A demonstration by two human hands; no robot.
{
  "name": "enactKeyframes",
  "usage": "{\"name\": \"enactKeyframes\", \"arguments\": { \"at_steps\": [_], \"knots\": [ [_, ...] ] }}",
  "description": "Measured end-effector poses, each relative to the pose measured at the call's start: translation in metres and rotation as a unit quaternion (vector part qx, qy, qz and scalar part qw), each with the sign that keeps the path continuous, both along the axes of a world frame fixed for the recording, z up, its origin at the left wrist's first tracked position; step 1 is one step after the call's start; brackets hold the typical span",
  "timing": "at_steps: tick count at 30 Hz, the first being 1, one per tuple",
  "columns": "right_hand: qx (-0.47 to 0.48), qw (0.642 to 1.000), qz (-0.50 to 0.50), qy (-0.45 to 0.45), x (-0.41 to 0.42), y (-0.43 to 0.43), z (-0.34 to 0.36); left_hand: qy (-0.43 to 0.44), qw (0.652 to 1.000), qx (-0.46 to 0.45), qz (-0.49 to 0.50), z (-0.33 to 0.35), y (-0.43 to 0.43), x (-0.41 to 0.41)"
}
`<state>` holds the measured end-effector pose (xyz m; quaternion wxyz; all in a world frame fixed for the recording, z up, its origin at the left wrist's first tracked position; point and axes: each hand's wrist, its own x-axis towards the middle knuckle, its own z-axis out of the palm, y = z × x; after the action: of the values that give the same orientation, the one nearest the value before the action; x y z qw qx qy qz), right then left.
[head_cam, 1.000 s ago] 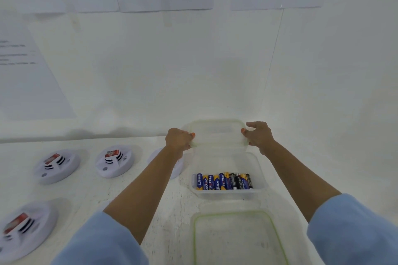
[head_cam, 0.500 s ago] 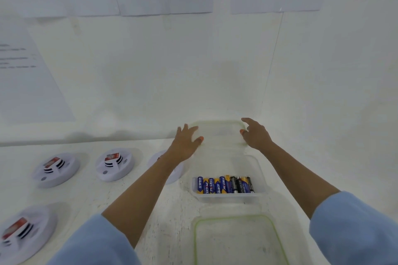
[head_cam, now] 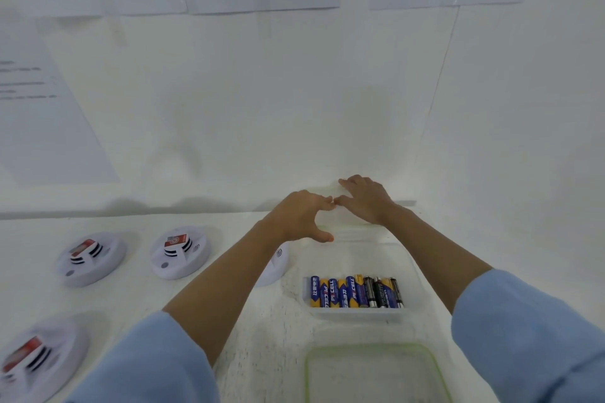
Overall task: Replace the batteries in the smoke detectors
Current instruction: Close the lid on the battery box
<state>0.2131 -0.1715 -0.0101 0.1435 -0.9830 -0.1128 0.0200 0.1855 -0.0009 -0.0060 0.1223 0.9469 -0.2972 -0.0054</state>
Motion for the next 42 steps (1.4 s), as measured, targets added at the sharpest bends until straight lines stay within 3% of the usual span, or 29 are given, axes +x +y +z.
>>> {"name": "enactKeyframes", "arguments": {
  "at_steps": [16, 32, 42],
  "knots": [
    [0.048, 0.998, -0.028, 0.026, 0.011, 0.008, 0.001, -0.043, 0.998, 0.048, 0.01, 0.006, -0.007, 0.002],
    [0.107, 0.994, -0.006, 0.036, -0.004, -0.001, 0.011, 0.112, 0.984, -0.131, 0.044, 0.013, 0.004, -0.002],
    [0.131, 0.99, 0.04, 0.019, -0.059, -0.011, 0.03, 0.015, 0.991, -0.116, 0.066, 0.009, -0.01, -0.033]
  ]
}}
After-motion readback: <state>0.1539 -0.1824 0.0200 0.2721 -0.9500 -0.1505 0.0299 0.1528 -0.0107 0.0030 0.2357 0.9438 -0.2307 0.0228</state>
